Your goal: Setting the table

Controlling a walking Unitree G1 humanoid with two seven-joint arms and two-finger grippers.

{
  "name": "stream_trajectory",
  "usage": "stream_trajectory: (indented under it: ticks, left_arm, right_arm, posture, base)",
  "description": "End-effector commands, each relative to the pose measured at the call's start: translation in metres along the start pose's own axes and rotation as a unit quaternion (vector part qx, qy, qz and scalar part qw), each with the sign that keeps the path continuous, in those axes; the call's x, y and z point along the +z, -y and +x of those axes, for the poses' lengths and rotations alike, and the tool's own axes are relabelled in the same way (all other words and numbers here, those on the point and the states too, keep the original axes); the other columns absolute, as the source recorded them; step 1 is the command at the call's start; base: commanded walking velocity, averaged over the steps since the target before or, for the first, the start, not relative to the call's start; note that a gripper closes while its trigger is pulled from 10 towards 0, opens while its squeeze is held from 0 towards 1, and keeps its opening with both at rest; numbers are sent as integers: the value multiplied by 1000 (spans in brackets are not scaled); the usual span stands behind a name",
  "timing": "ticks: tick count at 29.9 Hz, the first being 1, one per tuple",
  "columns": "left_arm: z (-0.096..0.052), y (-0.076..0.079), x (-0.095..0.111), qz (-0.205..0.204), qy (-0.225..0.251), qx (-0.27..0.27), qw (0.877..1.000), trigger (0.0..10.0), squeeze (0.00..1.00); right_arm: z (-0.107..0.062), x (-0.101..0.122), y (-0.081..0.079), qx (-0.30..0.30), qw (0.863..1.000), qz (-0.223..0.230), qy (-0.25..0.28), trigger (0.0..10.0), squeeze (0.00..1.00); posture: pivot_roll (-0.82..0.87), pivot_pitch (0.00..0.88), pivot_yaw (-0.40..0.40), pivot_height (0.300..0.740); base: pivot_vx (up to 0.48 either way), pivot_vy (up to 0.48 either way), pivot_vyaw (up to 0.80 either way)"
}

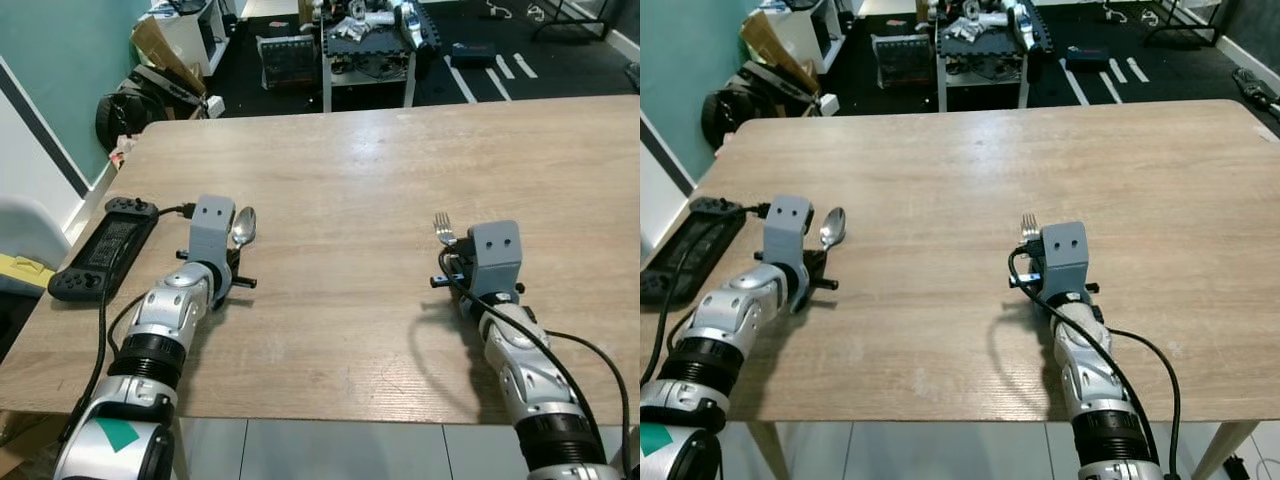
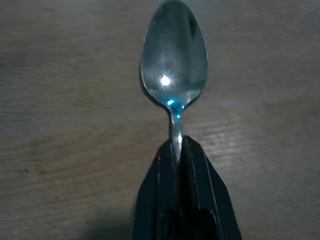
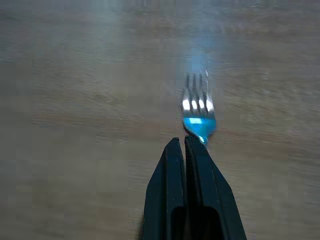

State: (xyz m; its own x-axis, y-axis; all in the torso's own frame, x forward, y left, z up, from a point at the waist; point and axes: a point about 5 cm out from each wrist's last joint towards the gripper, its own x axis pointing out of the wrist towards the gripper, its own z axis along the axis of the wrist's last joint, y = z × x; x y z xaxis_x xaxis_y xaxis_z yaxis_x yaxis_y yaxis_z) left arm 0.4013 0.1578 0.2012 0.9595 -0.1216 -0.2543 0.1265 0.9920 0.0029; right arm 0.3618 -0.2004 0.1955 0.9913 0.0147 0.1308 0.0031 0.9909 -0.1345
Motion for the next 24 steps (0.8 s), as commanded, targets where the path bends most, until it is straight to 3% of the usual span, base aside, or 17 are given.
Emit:
stream_trajectory:
  ticks: [1,5,6,7,17,20,21,24]
  left_arm:
    - [2,0,-11,-7,-21,6,1000,10000,0]
    - [4,3,-12,-4,-23,7,1000,10000,39]
    - [4,3,-12,-3,-23,8,1000,10000,604]
    - [5,3,-12,-5,-23,9,1000,10000,1000]
    - [5,8,-5,-17,-13,5,1000,10000,1000]
    - [4,12,7,-11,16,-2,1000,10000,1000]
    - [1,15,16,11,40,-4,999,10000,0]
    - [-15,26,33,91,113,-16,989,10000,0]
  right_arm:
    - [-3,8,2,-4,999,24,32,10000,0]
    - [-4,17,0,3,997,42,57,10000,0]
    - [-4,17,-1,6,997,44,59,10000,0]
    - [-4,17,-2,8,997,44,58,10000,0]
    - [-4,16,-1,2,997,48,61,10000,0]
    - [-5,17,-1,1,997,52,65,10000,0]
    - [-5,18,-1,1,996,53,68,10000,0]
    - [-8,24,0,-2,994,61,88,10000,0]
  posture:
    - [9,194,215,740]
    - [6,195,217,740]
    - [4,196,217,740]
    - [5,196,217,740]
    - [7,194,218,740]
    - [7,193,222,740]
    - [7,193,222,740]
    - [7,193,222,740]
  base:
    - [0,0,0]
    - [0,0,0]
    - [0,0,0]
    - [0,0,0]
    - [0,0,0]
    - [0,0,0]
    - [0,0,0]
    - [0,0,0]
